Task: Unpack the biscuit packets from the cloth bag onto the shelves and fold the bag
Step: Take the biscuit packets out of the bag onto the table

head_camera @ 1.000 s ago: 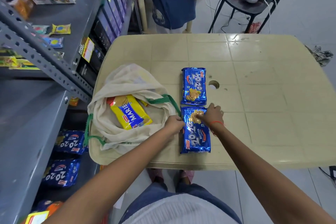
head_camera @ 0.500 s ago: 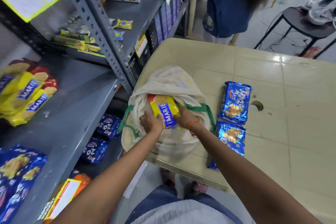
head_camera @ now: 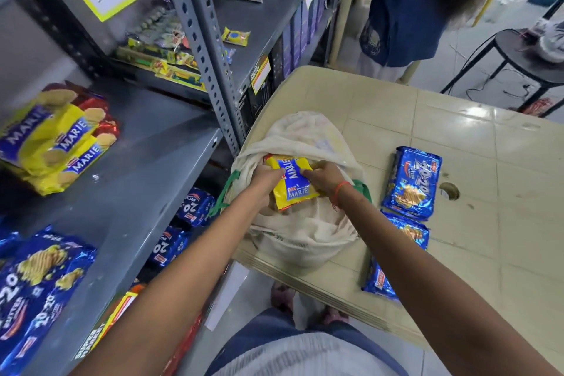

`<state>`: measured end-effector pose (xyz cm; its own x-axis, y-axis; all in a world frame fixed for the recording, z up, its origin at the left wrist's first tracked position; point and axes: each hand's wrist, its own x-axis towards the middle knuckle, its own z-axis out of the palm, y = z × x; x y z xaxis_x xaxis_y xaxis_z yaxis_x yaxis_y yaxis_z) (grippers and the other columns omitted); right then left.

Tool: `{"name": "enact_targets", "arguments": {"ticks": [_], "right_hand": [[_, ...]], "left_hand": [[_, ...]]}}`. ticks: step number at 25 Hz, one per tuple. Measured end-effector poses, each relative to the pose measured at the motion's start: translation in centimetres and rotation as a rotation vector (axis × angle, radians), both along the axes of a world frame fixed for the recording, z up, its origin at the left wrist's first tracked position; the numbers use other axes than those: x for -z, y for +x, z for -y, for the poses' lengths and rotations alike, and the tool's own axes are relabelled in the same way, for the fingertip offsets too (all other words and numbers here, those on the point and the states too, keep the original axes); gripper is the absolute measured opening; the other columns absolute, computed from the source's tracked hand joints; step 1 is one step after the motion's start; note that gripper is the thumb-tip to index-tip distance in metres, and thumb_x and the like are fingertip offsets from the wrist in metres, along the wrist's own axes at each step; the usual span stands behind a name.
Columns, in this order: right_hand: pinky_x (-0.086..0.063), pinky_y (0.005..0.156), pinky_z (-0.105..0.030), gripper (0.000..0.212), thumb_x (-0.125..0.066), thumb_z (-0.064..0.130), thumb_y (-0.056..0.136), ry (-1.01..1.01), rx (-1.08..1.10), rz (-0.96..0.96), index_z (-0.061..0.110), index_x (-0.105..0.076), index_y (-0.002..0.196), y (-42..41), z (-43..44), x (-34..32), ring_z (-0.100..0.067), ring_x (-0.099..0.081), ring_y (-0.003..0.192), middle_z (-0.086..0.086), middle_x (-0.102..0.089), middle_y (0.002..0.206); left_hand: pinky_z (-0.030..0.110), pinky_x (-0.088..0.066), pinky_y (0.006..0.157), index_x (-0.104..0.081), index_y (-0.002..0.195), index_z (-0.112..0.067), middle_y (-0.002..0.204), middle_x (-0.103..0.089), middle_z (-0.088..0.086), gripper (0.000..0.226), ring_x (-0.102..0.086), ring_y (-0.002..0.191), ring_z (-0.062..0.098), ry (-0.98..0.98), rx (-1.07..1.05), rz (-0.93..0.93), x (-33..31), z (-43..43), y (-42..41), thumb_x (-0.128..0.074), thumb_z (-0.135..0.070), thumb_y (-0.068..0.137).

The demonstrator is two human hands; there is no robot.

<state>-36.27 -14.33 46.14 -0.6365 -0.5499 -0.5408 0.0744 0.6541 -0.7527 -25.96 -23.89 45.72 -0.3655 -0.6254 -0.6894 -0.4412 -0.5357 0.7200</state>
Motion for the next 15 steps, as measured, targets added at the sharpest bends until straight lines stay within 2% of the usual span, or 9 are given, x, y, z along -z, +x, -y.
{"name": "enact_targets", "arguments": {"ticks": [2,4,6,8,10,12,14,15], "right_hand": [[-0.044,0.056,-0.027,0.024,-0.069,0.025,0.082,0.005,0.019,0.071,0.018,-0.048,0.070,-0.1,0.1,-0.7,-0.023,-0.058,0.071,-0.008,-0.060,0.080],[-0.048,0.053,-0.026,0.027,-0.069,0.028,0.081,0.029,-0.006,0.223,0.018,-0.048,0.068,-0.1,-0.4,-1.6,-0.018,-0.057,0.061,-0.006,-0.060,0.073],[-0.052,0.055,-0.027,0.023,-0.071,0.030,0.079,0.049,-0.068,0.338,0.020,-0.052,0.069,-0.2,-1.3,-1.7,-0.018,-0.059,0.061,-0.008,-0.064,0.078],[-0.054,0.054,-0.025,0.015,-0.071,0.025,0.078,0.018,-0.096,0.436,0.020,-0.057,0.077,0.1,-3.0,-1.8,-0.016,-0.061,0.068,-0.006,-0.065,0.084],[-0.052,0.054,-0.022,0.018,-0.072,0.021,0.077,0.004,-0.131,0.512,0.020,-0.059,0.090,-0.2,-4.9,-1.4,-0.014,-0.060,0.070,-0.003,-0.066,0.088],[-0.048,0.061,-0.025,0.028,-0.073,0.022,0.072,-0.016,-0.182,0.546,0.020,-0.061,0.097,-1.1,-7.2,-1.3,-0.014,-0.057,0.070,-0.007,-0.064,0.098],[-0.047,0.060,-0.024,0.022,-0.073,0.024,0.073,-0.044,-0.157,0.537,0.021,-0.062,0.092,-2.3,-9.3,-1.6,-0.014,-0.056,0.072,-0.007,-0.062,0.098],[-0.047,0.056,-0.022,0.017,-0.072,0.025,0.076,-0.045,-0.132,0.509,0.022,-0.061,0.089,-3.0,-10.7,-2.0,-0.012,-0.056,0.071,-0.004,-0.063,0.092]], "left_hand": [[0.054,-0.051,0.094,-0.061,0.105,0.000,0.118,-0.064,0.026,0.024,-0.064,0.095,0.029,0.015,0.001,0.006,0.7,0.5,0.0,-0.061,-0.010,0.084],[0.052,-0.053,0.092,-0.059,0.112,-0.001,0.114,-0.066,0.019,0.035,-0.066,0.096,0.030,0.001,-0.018,0.048,-0.1,0.3,0.8,-0.064,-0.018,0.082],[0.047,-0.056,0.083,-0.056,0.115,-0.002,0.105,-0.065,0.016,0.034,-0.066,0.082,0.029,0.082,-0.067,0.021,-1.1,-0.4,1.5,-0.062,-0.017,0.086],[0.041,-0.058,0.067,-0.055,0.117,-0.003,0.106,-0.064,0.018,0.031,-0.063,0.069,0.026,0.186,-0.087,-0.032,-1.4,-1.6,1.9,-0.059,-0.016,0.089],[0.038,-0.057,0.061,-0.055,0.120,-0.001,0.110,-0.065,0.020,0.036,-0.063,0.069,0.025,0.217,-0.070,-0.043,-1.2,-3.0,1.9,-0.060,-0.019,0.089],[0.042,-0.056,0.071,-0.056,0.118,0.001,0.110,-0.065,0.022,0.038,-0.064,0.073,0.027,0.227,-0.077,-0.066,-1.4,-5.4,1.6,-0.063,-0.019,0.087],[0.044,-0.054,0.078,-0.056,0.118,0.001,0.108,-0.065,0.021,0.039,-0.064,0.074,0.026,0.182,-0.110,-0.088,-1.1,-8.0,1.4,-0.065,-0.020,0.087],[0.045,-0.054,0.079,-0.055,0.118,0.002,0.107,-0.065,0.020,0.040,-0.064,0.075,0.026,0.149,-0.133,-0.100,-1.1,-9.5,1.1,-0.065,-0.021,0.086]]}}
